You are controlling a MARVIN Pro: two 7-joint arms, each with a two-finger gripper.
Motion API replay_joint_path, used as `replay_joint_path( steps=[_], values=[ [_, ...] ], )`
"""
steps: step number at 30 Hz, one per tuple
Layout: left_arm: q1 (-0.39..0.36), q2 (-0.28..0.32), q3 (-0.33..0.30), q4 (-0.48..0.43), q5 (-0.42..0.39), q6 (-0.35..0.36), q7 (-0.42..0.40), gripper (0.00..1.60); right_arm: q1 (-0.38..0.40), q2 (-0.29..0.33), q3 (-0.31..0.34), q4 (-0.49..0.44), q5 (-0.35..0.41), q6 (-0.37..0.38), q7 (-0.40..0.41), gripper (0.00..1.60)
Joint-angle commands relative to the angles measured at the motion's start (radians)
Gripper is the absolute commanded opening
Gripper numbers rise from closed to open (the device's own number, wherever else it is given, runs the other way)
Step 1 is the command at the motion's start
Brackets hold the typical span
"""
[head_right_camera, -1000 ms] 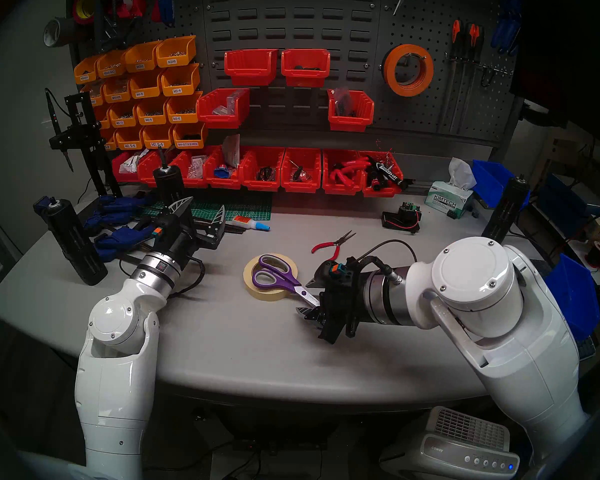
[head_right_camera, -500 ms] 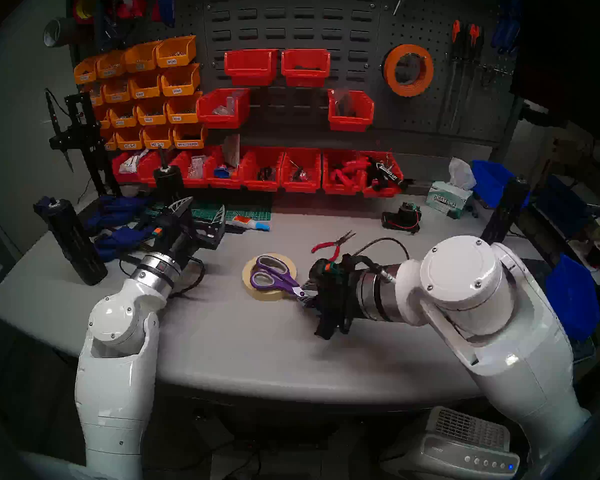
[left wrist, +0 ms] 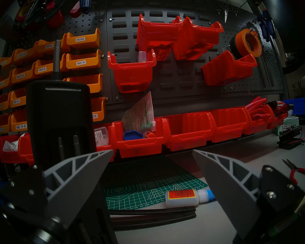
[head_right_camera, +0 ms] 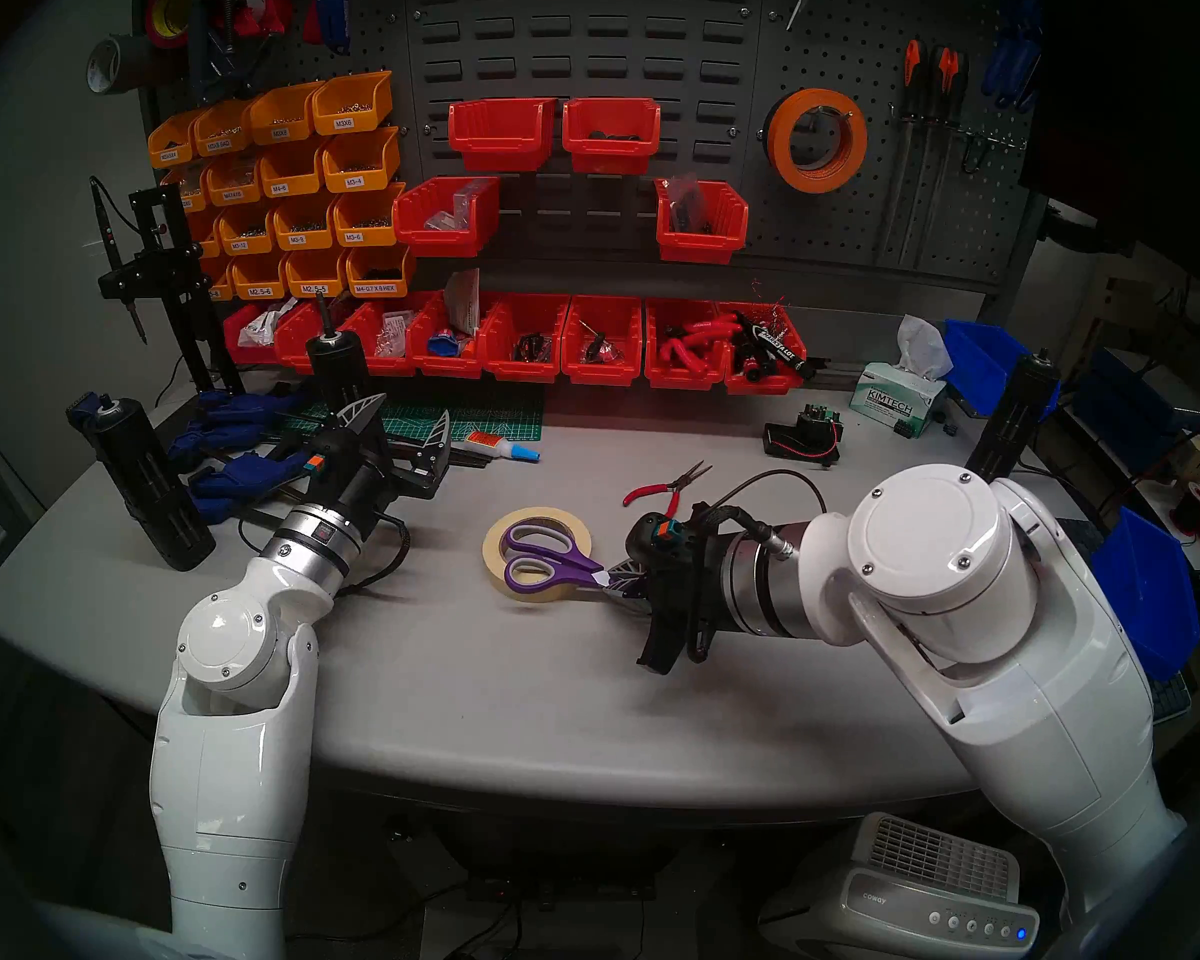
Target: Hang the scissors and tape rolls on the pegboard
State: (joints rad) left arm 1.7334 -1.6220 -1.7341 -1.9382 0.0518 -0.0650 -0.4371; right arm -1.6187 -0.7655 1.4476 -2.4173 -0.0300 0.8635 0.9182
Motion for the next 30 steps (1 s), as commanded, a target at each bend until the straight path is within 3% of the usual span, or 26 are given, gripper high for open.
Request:
replay_joint_path(
  steps=[1,5,11,30],
  values=[
    [-0.001,0.000,0.000,0.000,0.000,-0.007,0.000,1.60,-0.033,-0.043,0.109,-0.026,0.039,-0.026,-0.024,0.00],
    [-0.001,0.000,0.000,0.000,0.000,-0.007,0.000,1.60,-0.026,-0.039,0.118,-0.026,0.045,-0.027,-0.018,0.00],
    [-0.001,0.000,0.000,-0.001,0.000,-0.006,0.000,1.60,-0.030,-0.056,0.190,-0.026,0.092,-0.064,-0.004,0.00],
    [-0.001,0.000,0.000,-0.001,0.000,-0.004,0.000,1.60,0.006,-0.192,0.450,-0.026,0.199,-0.193,-0.051,0.00]
  ],
)
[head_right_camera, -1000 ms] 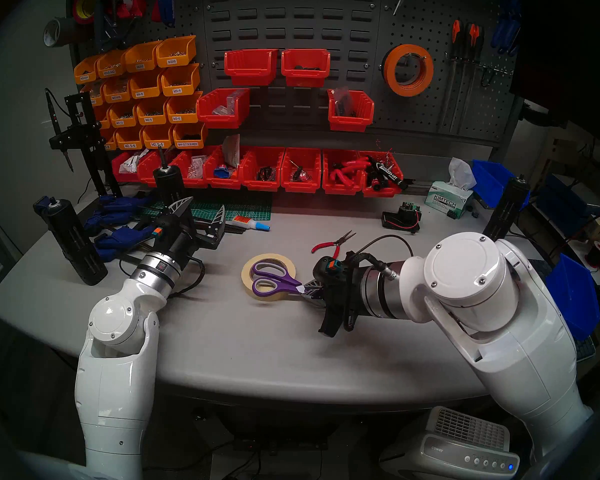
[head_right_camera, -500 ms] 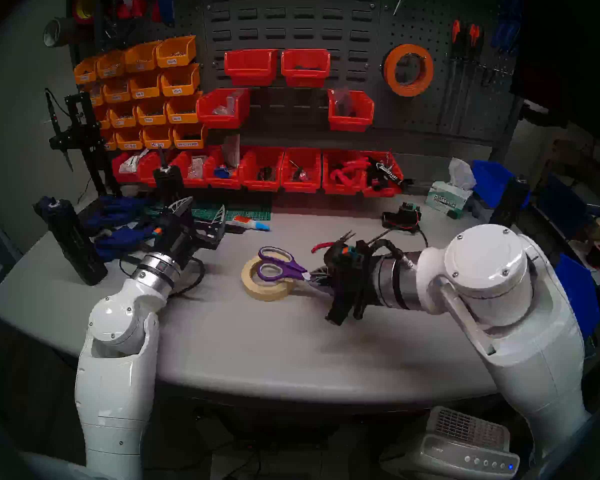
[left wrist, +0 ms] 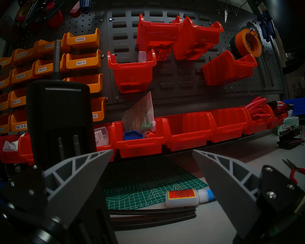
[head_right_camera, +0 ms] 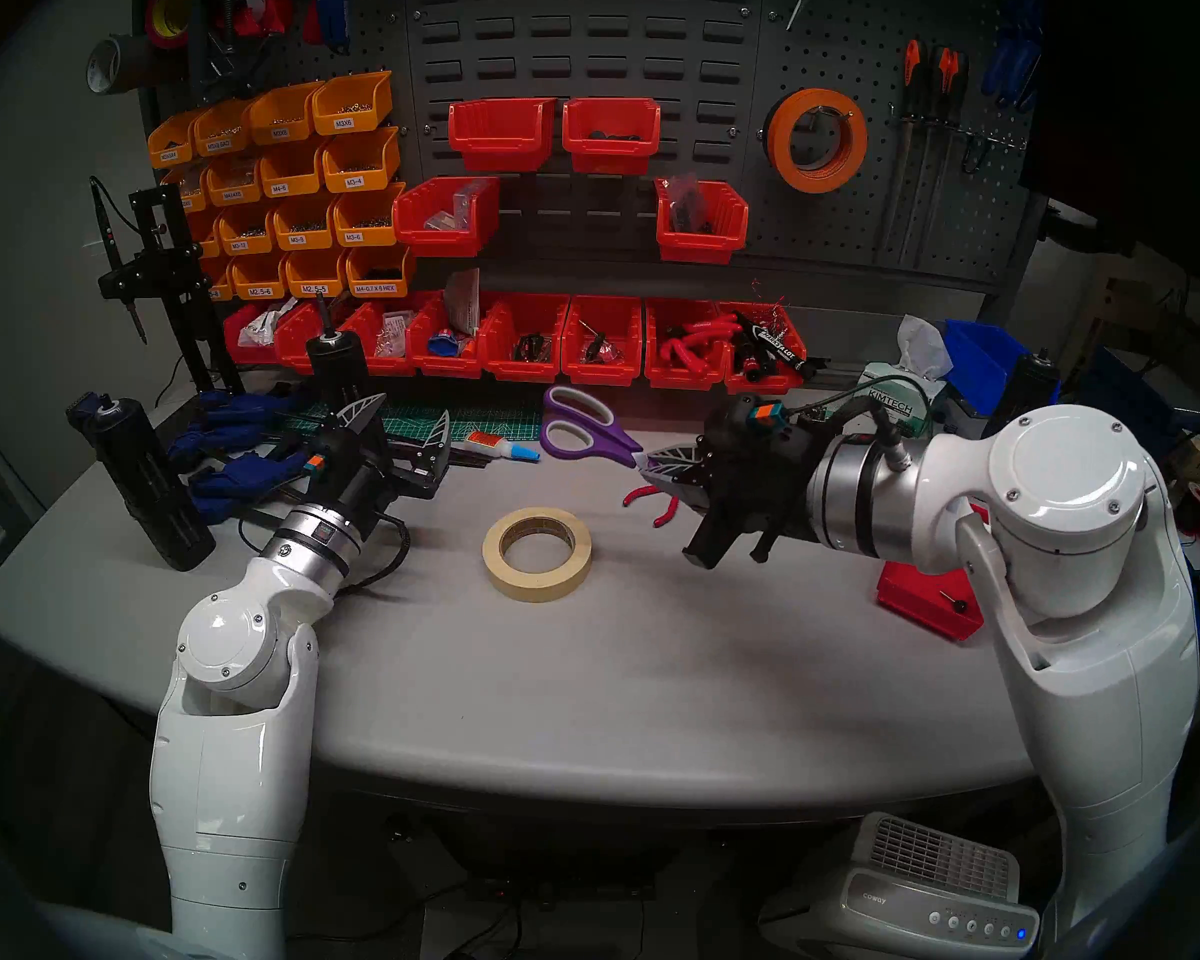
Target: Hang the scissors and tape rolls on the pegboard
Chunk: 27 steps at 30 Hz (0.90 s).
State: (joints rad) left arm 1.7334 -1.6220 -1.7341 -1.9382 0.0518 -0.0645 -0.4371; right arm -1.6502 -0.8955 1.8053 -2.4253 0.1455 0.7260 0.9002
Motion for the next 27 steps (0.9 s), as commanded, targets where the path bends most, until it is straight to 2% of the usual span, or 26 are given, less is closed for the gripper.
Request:
replay_joint_path(
  steps=[1,6,17,27],
  values=[
    [-0.001,0.000,0.000,-0.001,0.000,-0.005,0.000,1.60,0.040,-0.072,0.102,-0.018,0.026,-0.061,-0.042,0.00],
    [-0.001,0.000,0.000,-0.001,0.000,-0.005,0.000,1.60,0.044,-0.124,0.147,-0.018,0.041,-0.093,-0.076,0.00],
    [-0.001,0.000,0.000,-0.001,0.000,-0.006,0.000,1.60,0.052,-0.199,0.217,-0.018,0.022,-0.140,-0.179,0.00],
    [0.000,0.000,0.000,0.000,0.000,-0.008,0.000,1.60,0.063,-0.287,0.207,-0.018,-0.051,-0.157,-0.332,0.00]
  ],
)
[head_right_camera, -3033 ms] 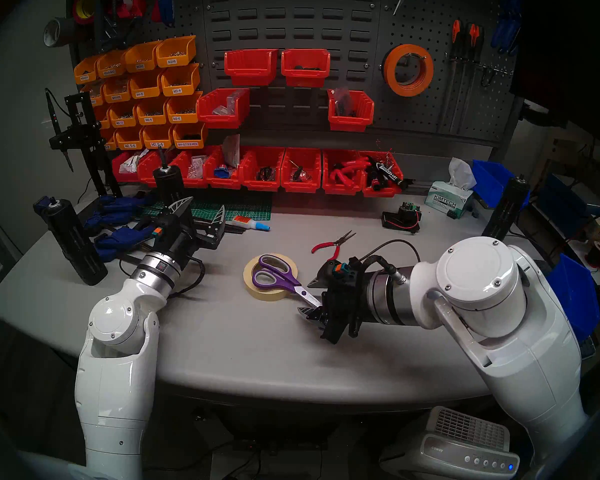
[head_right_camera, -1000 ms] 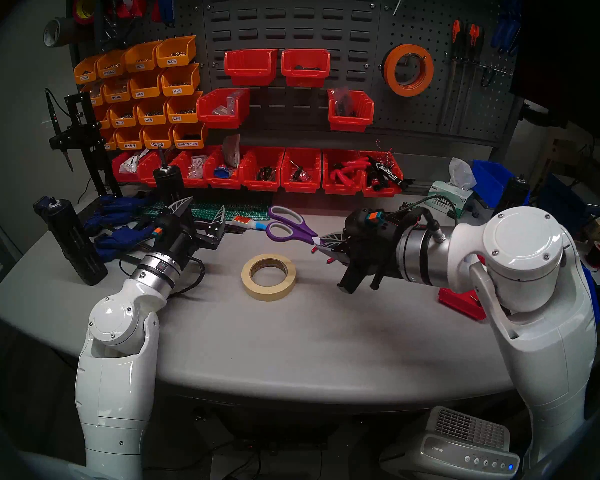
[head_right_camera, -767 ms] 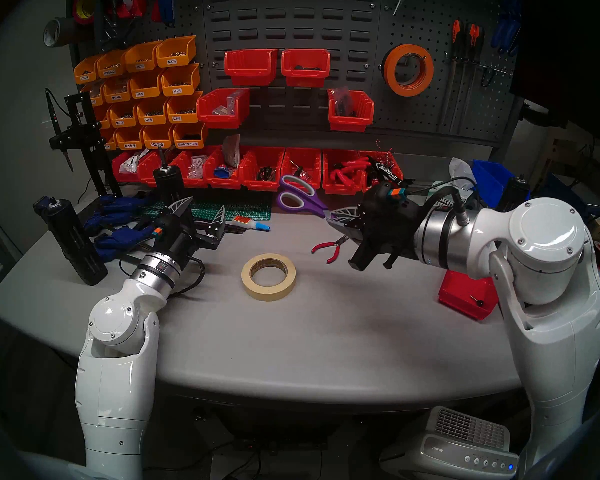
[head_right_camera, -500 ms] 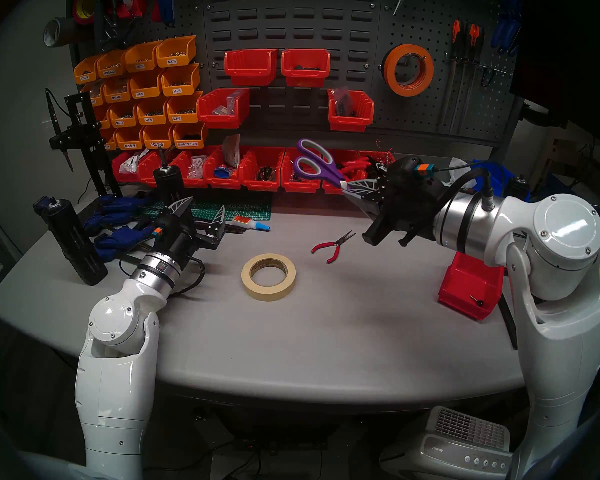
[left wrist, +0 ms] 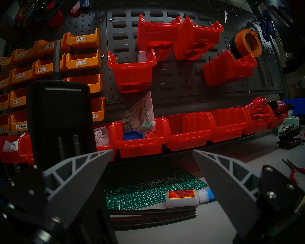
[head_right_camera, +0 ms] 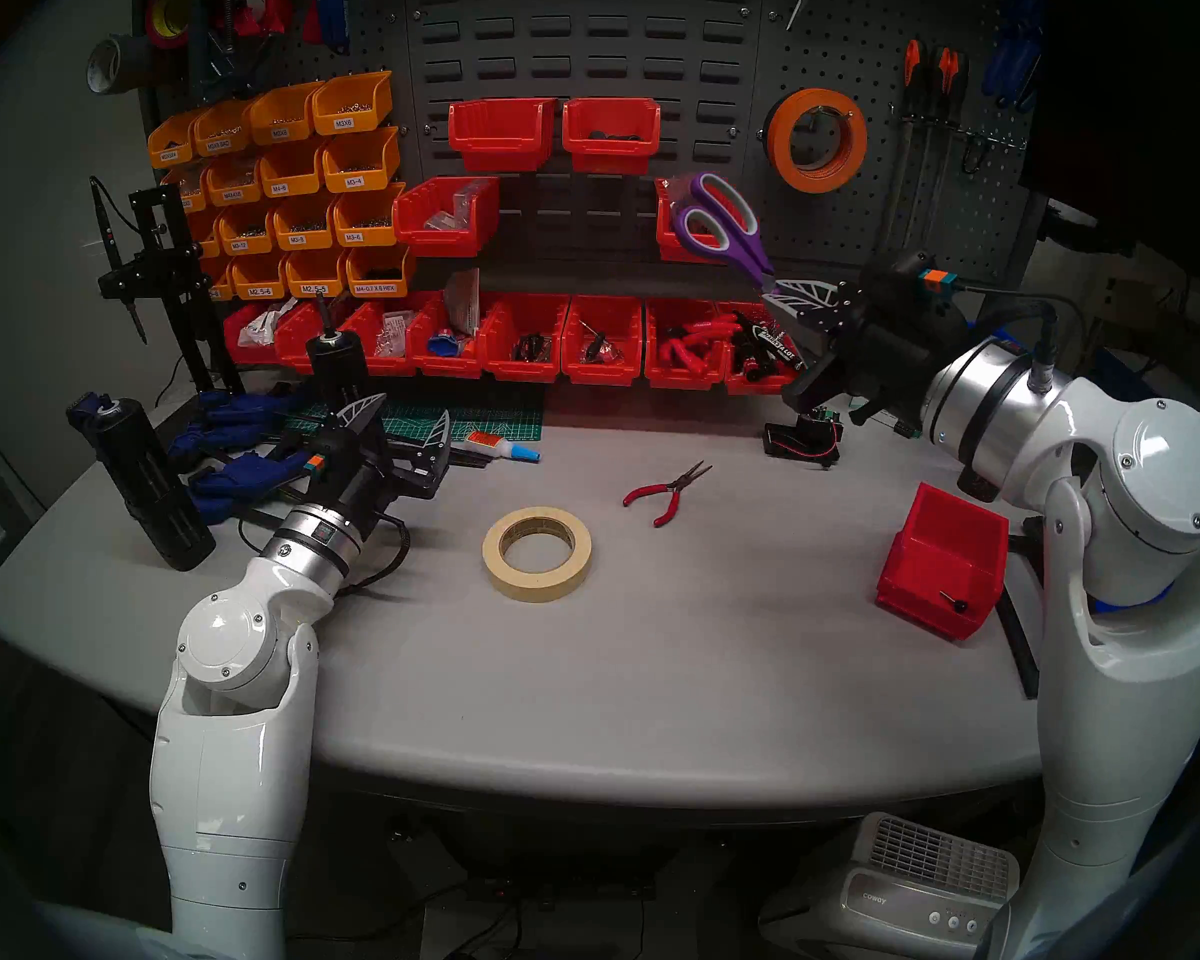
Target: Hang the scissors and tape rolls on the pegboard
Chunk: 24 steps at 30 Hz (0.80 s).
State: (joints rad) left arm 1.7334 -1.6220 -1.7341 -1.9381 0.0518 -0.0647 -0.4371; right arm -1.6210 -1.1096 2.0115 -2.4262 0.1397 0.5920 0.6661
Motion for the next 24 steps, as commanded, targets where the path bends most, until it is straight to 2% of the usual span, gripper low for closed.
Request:
replay_joint_path(
  steps=[1,2,3,4,6,13,20,24],
  values=[
    [0.000,0.000,0.000,0.000,0.000,-0.007,0.000,1.60,0.038,-0.086,-0.004,-0.017,-0.061,-0.031,-0.119,0.00],
    [0.000,0.000,0.000,0.000,0.000,-0.007,0.000,1.60,0.035,-0.078,-0.010,-0.017,-0.061,-0.031,-0.137,0.00],
    [0.000,0.000,0.000,0.000,0.000,-0.007,0.000,1.60,0.049,-0.106,-0.014,-0.017,-0.070,-0.034,-0.141,0.00],
    [0.000,0.000,0.000,0.000,0.000,-0.007,0.000,1.60,0.047,-0.104,-0.025,-0.017,-0.070,-0.041,-0.171,0.00],
    [0.000,0.000,0.000,0.000,0.000,-0.007,0.000,1.60,0.069,-0.137,-0.039,-0.017,-0.087,-0.050,-0.191,0.00],
    [0.000,0.000,0.000,-0.001,0.000,-0.007,0.000,1.60,0.147,-0.186,-0.109,0.028,-0.127,-0.057,-0.314,0.00],
    [0.000,0.000,0.000,0.000,0.000,-0.007,0.000,1.60,0.210,-0.182,-0.165,0.110,-0.186,-0.075,-0.412,0.00],
    [0.000,0.000,0.000,0.000,0.000,-0.007,0.000,1.60,0.232,-0.182,-0.184,0.147,-0.190,-0.085,-0.450,0.00]
  ],
)
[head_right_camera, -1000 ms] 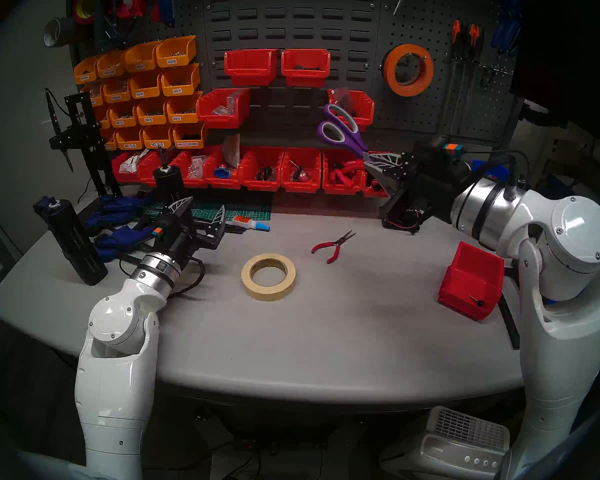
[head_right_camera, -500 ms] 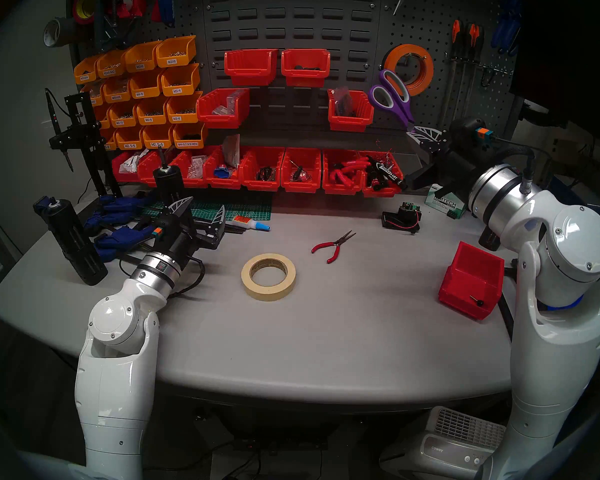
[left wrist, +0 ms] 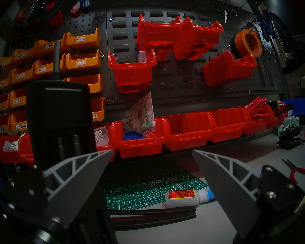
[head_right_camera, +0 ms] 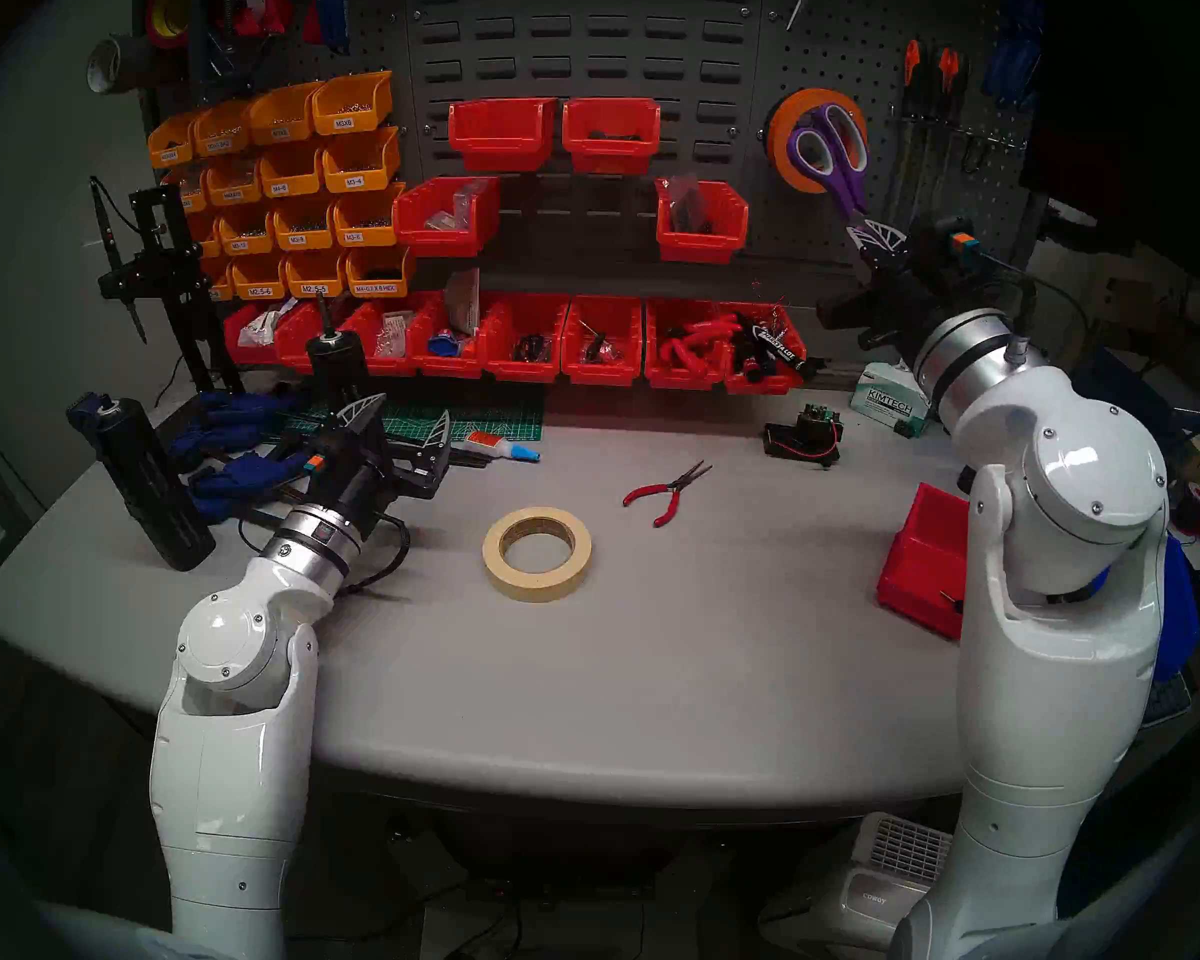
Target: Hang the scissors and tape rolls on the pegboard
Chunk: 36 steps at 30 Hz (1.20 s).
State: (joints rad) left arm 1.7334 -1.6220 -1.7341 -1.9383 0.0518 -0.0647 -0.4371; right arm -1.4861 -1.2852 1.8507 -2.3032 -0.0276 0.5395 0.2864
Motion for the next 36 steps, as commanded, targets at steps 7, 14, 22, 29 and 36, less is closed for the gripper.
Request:
replay_joint_path(
  steps=[7,14,22,29,36],
  values=[
    [0.000,0.000,0.000,0.000,0.000,-0.007,0.000,1.60,0.146,-0.007,-0.037,0.065,-0.033,-0.031,-0.078,0.00],
    [0.000,0.000,0.000,0.000,0.000,-0.007,0.000,1.60,0.183,0.002,-0.048,0.093,-0.040,-0.027,-0.082,0.00],
    [0.000,0.000,0.000,0.000,0.000,-0.008,0.000,1.60,0.226,0.024,-0.072,0.132,-0.037,-0.006,-0.080,0.00],
    [0.000,0.000,0.000,0.000,0.000,-0.008,0.000,1.60,0.271,0.032,-0.104,0.171,-0.052,0.012,-0.068,0.00],
    [0.000,0.000,0.000,0.000,0.000,-0.008,0.000,1.60,0.307,0.045,-0.133,0.206,-0.064,0.022,-0.067,0.00]
  ],
)
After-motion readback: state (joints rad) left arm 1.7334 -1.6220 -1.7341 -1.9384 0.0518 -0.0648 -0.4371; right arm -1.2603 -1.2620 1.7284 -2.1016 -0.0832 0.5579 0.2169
